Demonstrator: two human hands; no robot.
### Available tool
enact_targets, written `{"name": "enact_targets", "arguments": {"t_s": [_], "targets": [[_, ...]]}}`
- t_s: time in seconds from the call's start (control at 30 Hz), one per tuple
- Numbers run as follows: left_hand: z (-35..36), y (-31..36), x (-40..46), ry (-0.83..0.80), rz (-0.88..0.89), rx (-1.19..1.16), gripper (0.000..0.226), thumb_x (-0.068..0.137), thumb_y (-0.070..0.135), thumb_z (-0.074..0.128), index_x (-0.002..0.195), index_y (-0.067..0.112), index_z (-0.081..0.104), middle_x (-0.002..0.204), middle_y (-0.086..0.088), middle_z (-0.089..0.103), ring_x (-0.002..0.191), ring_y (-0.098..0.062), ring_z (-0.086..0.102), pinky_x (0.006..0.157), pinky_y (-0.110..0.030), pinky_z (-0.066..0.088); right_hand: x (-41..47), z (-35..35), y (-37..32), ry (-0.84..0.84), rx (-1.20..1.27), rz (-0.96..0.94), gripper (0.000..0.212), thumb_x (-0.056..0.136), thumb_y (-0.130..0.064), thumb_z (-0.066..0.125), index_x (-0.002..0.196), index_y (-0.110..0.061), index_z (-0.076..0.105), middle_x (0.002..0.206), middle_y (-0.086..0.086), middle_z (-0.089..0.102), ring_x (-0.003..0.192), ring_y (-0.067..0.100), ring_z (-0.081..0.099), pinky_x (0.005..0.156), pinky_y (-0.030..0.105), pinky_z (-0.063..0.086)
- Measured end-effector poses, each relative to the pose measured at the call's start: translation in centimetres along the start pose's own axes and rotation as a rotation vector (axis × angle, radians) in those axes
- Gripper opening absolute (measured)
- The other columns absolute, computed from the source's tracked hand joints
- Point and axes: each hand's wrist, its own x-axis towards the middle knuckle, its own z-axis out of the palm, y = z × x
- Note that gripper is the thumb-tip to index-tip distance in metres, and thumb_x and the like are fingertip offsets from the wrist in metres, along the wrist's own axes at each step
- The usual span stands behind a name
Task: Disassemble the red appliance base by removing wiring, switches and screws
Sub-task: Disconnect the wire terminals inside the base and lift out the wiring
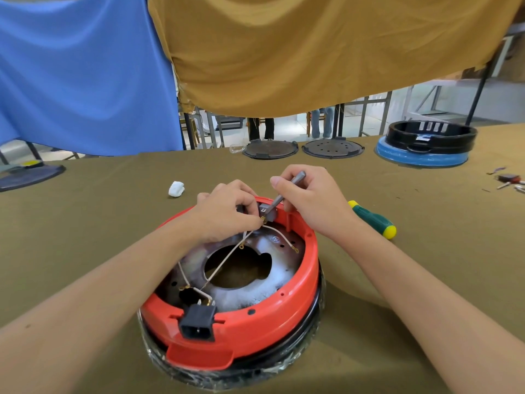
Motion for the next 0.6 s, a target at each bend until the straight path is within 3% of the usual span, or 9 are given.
{"name": "enact_targets", "arguments": {"t_s": [0.17, 0.27, 0.6], "targets": [[0.00, 0.08, -0.02, -0.007, 0.004, 0.003, 0.023, 0.082, 0.026, 0.071, 0.061, 0.028, 0.062, 0.116, 0.016, 0.052, 0.108, -0.009, 0.047, 0.108, -0.047, 0.029, 0.26, -0.03, 0.30, -0.003, 0.040, 0.049, 0.028, 0.095, -0.022, 0.062, 0.073, -0.006, 0.062, 0.049, -0.001, 0.059, 0.047, 0.010, 0.048, 0.051, 0.025, 0.040], [0.06, 0.07, -0.06, -0.002, 0.010, 0.015, 0.022, 0.081, 0.025, 0.071, 0.061, 0.029, 0.062, 0.115, 0.016, 0.051, 0.108, -0.009, 0.047, 0.108, -0.047, 0.029, 0.18, 0.06, 0.34, -0.020, 0.021, 0.073, 0.028, 0.095, -0.024, 0.062, 0.072, -0.009, 0.062, 0.049, -0.003, 0.058, 0.044, 0.005, 0.045, 0.050, 0.021, 0.036], [0.04, -0.04, 0.04, -0.007, 0.014, -0.003, 0.021, 0.082, 0.025, 0.071, 0.062, 0.028, 0.064, 0.113, 0.017, 0.051, 0.108, -0.010, 0.048, 0.108, -0.048, 0.030, -0.14, -0.07, -0.08, 0.053, -0.065, -0.049, 0.030, 0.096, -0.022, 0.060, 0.072, -0.004, 0.058, 0.050, -0.001, 0.054, 0.047, 0.005, 0.053, 0.053, 0.027, 0.040]]}}
